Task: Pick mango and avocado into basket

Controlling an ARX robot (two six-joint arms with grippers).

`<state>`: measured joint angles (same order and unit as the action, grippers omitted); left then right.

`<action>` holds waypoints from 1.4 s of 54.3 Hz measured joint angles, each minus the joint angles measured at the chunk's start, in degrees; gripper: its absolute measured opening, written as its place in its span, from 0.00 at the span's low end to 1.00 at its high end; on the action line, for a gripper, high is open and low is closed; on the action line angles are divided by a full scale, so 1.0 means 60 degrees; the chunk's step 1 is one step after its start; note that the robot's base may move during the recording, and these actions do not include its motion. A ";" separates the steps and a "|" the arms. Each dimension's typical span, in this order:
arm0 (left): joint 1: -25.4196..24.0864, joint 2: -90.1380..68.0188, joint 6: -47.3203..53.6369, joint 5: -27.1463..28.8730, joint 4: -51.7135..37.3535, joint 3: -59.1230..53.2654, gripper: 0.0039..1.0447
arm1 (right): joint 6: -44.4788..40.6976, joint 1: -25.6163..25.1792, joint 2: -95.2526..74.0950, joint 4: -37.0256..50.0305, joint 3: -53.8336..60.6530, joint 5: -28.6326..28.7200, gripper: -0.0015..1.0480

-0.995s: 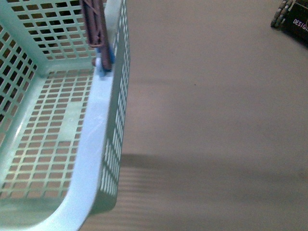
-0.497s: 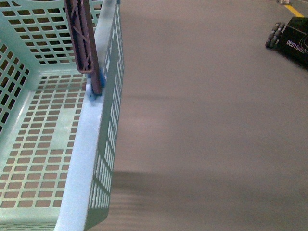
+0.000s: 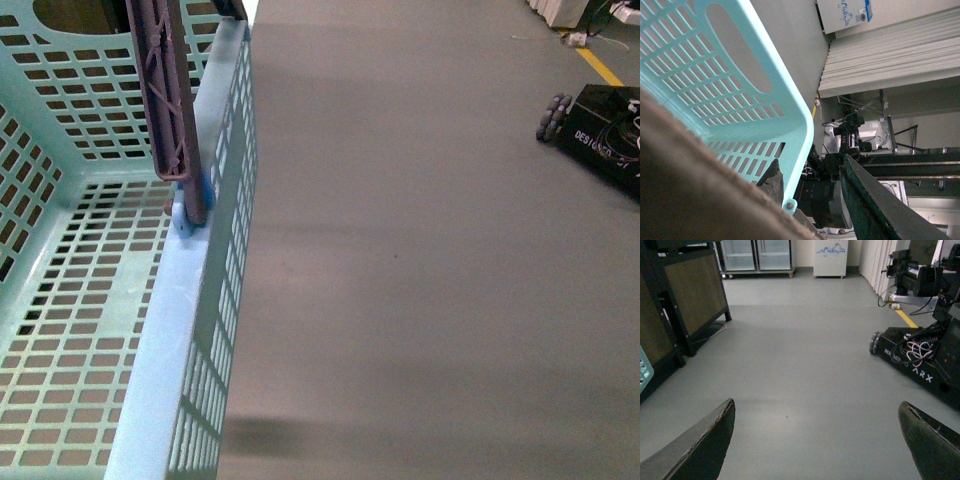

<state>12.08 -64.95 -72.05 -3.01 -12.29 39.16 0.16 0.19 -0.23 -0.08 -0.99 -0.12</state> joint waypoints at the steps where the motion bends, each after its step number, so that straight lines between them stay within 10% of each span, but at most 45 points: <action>1: 0.0004 0.0000 0.0004 0.0007 0.0000 0.0000 0.31 | -0.0004 0.0000 0.0004 0.0000 0.0000 0.0000 0.92; 76: -0.0007 0.0000 0.0044 0.0000 0.0000 0.0000 0.31 | 0.0000 0.0000 0.0000 0.0000 0.0000 -0.0004 0.92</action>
<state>12.03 -64.95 -71.79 -3.01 -12.29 39.16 0.16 0.19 -0.23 -0.08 -0.99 -0.14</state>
